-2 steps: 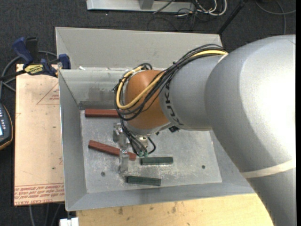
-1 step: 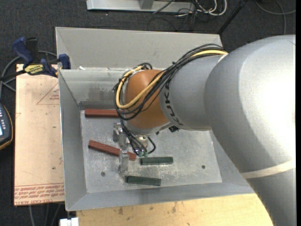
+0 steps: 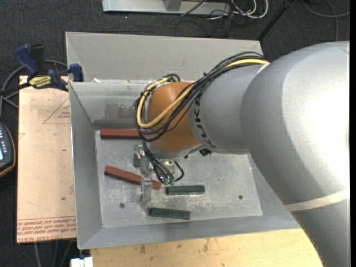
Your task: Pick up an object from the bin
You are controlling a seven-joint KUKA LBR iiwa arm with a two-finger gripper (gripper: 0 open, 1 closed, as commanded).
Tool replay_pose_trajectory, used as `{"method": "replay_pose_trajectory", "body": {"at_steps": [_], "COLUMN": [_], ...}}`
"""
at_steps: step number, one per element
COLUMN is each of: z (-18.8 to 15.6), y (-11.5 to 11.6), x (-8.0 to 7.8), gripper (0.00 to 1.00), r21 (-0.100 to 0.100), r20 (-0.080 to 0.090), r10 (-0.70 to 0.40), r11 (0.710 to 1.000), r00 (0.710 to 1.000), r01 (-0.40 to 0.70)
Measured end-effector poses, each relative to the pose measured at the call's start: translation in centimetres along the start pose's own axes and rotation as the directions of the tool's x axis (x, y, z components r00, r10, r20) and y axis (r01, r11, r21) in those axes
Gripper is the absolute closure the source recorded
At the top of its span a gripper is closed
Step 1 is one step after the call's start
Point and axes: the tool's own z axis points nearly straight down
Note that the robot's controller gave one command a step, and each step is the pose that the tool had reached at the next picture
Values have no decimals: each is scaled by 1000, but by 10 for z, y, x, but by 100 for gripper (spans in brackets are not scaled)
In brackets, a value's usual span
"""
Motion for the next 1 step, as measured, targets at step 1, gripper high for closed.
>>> {"method": "replay_pose_trajectory", "body": {"at_steps": [1], "z": [0], "y": [0], "x": [-1], "gripper": [0], "r21": [0], "r20": [0], "r10": [2], "r11": [1000], "r00": [1000], "r01": [-2]}}
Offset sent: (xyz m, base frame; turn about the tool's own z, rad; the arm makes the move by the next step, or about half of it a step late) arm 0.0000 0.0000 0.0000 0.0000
